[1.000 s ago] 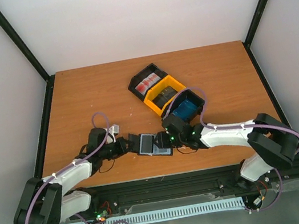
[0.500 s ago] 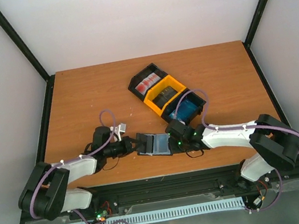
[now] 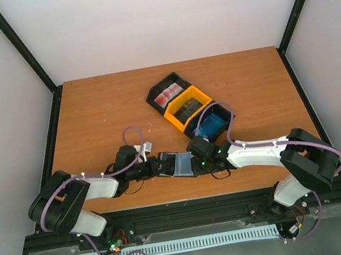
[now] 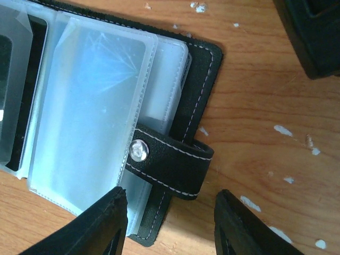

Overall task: Put the credit cards into the card holder
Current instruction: Insert the credit card into the card holder.

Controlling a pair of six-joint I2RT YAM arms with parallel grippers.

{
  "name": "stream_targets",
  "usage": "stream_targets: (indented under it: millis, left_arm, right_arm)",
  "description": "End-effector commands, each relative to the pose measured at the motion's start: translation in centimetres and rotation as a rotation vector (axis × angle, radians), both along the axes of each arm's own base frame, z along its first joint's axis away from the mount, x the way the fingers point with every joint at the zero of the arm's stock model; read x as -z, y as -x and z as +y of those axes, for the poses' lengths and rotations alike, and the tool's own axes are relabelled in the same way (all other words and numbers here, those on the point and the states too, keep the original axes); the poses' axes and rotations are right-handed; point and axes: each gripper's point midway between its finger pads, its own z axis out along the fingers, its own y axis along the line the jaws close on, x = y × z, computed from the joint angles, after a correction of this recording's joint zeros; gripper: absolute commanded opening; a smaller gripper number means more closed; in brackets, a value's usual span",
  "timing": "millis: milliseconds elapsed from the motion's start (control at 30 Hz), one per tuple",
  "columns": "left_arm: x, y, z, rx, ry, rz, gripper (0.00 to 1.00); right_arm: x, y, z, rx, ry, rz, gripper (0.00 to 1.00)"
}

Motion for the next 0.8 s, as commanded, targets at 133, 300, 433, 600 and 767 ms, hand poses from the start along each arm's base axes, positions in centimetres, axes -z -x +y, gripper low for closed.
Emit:
stream_targets:
  millis: [133,300,433,600,767]
  left_arm:
    - [-0.2,-1.0,-0.8,-0.025,0.055,-0.052,0.01]
    - [0.2,-1.0,-1.0,-0.026,0.072,-0.043,0.01]
    - [0.5,-1.0,-1.2,-0.022,0.071,-0.037,0.01]
    - [0.9,-1.1,-1.5,-0.02,0.074,-0.022,0.01]
    - [0.8,-1.1,-1.9,-0.009,0.089,0.0,0.01]
  right_arm:
    - [-1.0,0.1,0.5,0.024,-0.06,-0.016,0.46]
    - [-1.6,0.2,1.1,0.037,-0.12,-0.018,0.46]
    - [-0.8,0.4,1.3,0.029,-0.109,0.005,0.46]
    - [0.0,0.6,1.5,0.023,-0.103,0.03,0.45]
    - [0.9,0.8,1.3,0.026,-0.079,0.051,0.44]
